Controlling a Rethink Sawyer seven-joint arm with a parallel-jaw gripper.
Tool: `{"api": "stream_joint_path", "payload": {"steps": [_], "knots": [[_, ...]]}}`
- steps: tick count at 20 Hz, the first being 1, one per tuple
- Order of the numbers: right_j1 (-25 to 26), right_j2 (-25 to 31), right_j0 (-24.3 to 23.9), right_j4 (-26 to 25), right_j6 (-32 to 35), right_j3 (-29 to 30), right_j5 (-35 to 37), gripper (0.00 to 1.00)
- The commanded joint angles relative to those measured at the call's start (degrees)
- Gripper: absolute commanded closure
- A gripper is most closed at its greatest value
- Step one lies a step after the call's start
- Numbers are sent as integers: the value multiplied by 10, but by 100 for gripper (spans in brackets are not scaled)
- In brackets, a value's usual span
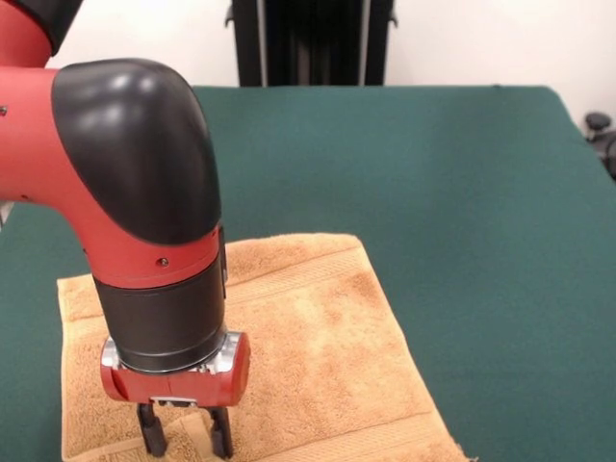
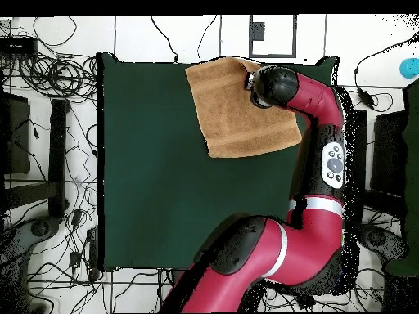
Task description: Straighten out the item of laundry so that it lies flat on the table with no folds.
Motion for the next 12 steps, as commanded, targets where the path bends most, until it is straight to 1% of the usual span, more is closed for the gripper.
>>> {"api": "stream_joint_path", "payload": {"steps": [1,2,6,12], "knots": [[12,-3,29,-32,-63,77,54,0],[2,-11,33,-32,-52,83,66,0],[-25,-28,39,-30,-31,109,75,0],[-31,-28,35,-24,-26,127,63,0]]}}
